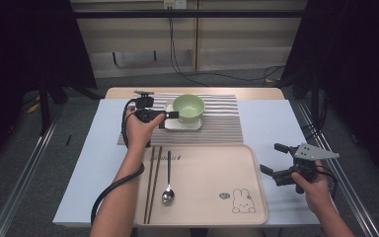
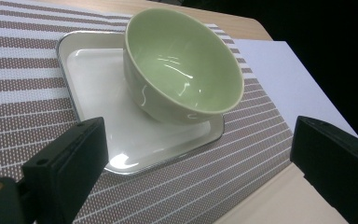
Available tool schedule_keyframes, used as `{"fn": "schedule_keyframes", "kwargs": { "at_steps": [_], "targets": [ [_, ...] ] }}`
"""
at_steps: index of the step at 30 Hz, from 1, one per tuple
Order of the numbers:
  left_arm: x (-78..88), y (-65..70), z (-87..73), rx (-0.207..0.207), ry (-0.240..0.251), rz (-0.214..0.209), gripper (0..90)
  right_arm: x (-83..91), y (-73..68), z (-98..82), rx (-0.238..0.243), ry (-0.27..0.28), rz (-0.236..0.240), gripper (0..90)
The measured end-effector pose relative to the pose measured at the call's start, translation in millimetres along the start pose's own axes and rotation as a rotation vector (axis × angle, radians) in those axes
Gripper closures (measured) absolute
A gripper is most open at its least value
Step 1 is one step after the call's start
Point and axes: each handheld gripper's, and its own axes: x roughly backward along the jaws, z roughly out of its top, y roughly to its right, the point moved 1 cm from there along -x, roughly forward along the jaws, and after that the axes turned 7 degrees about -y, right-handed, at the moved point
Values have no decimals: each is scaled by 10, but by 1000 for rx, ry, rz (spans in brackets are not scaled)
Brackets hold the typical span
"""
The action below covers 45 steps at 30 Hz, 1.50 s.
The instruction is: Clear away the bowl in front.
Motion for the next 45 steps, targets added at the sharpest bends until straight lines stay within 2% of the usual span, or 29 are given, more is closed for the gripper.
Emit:
{"fn": "schedule_keyframes", "kwargs": {
  "at_steps": [16,18,22,23,27,42,45],
  "targets": [
    [-101,-21,137,9,16,2,38,0,5,0,2,1,0,18],
    [-112,-35,156,24,30,14,37,0,7,1,0,5,4,18],
    [-125,-45,165,25,30,14,36,0,8,1,1,6,4,18],
    [-149,-51,170,40,38,13,35,0,7,1,0,6,4,18],
    [-181,-62,180,46,44,14,35,2,6,1,-1,5,3,17],
    [-342,-139,208,90,51,23,44,9,6,4,-3,5,1,18],
    [-377,-169,199,99,57,41,55,4,9,2,4,6,2,18]
  ]
}}
